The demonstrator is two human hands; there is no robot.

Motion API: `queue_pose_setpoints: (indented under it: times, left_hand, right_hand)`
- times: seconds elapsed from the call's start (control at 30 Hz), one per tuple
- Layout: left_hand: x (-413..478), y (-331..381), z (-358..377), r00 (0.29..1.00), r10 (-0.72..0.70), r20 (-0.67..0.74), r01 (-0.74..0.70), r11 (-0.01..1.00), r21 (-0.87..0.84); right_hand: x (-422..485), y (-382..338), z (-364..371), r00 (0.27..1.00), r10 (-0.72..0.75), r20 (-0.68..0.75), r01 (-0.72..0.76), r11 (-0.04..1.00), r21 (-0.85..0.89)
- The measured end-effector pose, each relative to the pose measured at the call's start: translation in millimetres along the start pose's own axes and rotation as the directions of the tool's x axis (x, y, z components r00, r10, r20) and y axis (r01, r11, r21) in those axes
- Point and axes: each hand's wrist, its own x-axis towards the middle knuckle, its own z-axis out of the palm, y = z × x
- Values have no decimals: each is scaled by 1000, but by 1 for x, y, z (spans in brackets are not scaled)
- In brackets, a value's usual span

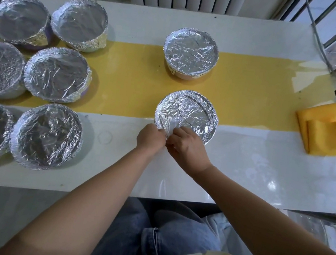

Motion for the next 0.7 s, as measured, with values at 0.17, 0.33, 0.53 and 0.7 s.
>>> queue_pose_setpoints:
  times: [0.17,0.33,0.53,0.7]
  left_hand:
    - [4,5,-11,1000,7,12,-7,999,39]
    - [12,1,-14,998,45,36,-47,997,61]
    - [-17,4,3,999,-21,-47,16,995,-100]
    - [-27,6,14,992,-128,-13,125,983,-137]
  right_hand:
    - [-12,9,-5,998,45,49,-43,998,-55]
    - [-17,16,-5,1000,10,-16,-11,998,-63]
    - [-8,9,1,998,-4,-55,2,999,-37]
    - [-3,4,4,999,-2,-46,1,1000,-16]
